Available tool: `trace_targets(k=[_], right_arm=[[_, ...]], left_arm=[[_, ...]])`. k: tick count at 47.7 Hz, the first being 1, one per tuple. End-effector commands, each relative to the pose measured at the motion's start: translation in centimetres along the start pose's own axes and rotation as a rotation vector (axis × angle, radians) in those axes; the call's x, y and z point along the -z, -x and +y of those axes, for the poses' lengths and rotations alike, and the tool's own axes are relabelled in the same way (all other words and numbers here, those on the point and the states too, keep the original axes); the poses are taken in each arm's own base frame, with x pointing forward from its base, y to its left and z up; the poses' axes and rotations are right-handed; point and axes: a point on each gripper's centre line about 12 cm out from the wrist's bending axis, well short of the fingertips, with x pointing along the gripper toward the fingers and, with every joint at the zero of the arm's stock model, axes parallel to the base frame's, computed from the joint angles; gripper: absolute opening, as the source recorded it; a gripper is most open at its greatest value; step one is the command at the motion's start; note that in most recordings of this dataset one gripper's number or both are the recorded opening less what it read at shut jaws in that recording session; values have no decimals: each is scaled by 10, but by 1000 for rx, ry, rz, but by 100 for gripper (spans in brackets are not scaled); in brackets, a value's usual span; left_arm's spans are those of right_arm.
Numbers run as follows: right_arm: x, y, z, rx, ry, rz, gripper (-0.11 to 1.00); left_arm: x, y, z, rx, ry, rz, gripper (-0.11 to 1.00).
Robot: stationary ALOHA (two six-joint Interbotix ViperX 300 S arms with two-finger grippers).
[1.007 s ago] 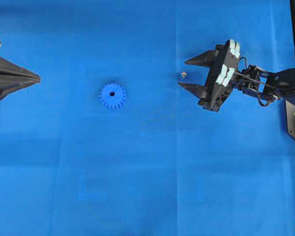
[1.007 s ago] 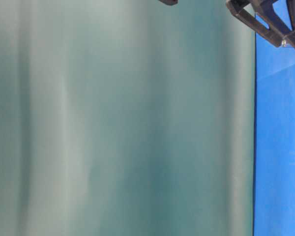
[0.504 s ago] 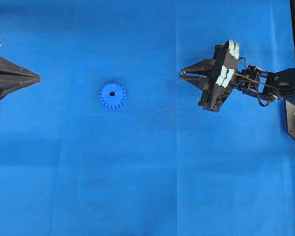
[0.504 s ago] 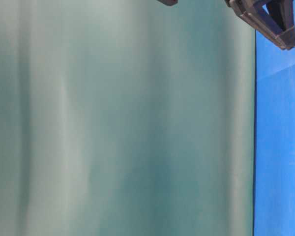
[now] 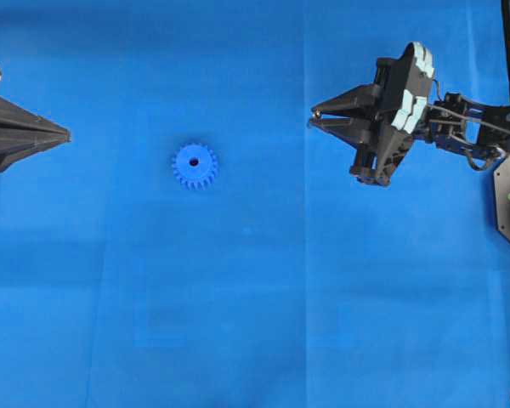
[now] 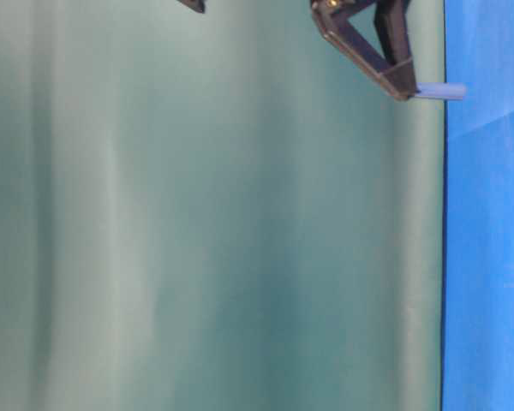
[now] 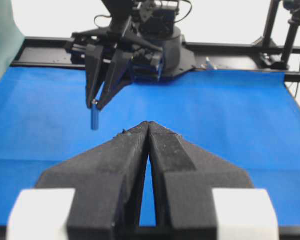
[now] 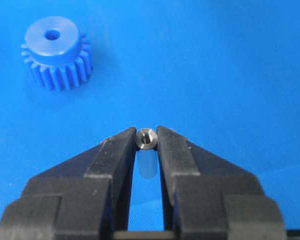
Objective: Insert the shaft placed at a random location into the center hole of the small gear at another random location.
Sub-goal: 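Lift the shaft with the right gripper and carry it over the blue gear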
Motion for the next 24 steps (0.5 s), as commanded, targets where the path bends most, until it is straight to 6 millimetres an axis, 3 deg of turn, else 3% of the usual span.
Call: trace_targets(k=[1, 10, 24], right_arm=[[-12, 1, 3, -10, 3, -33, 3], [-15, -6, 4, -11, 4, -31, 3], [-33, -49, 26, -51, 27, -30, 3]], left_arm=[[-4, -1, 0, -1, 1, -8, 0], [-4, -1, 1, -3, 1, -6, 0], [-4, -1, 0, -3, 0, -8, 0]])
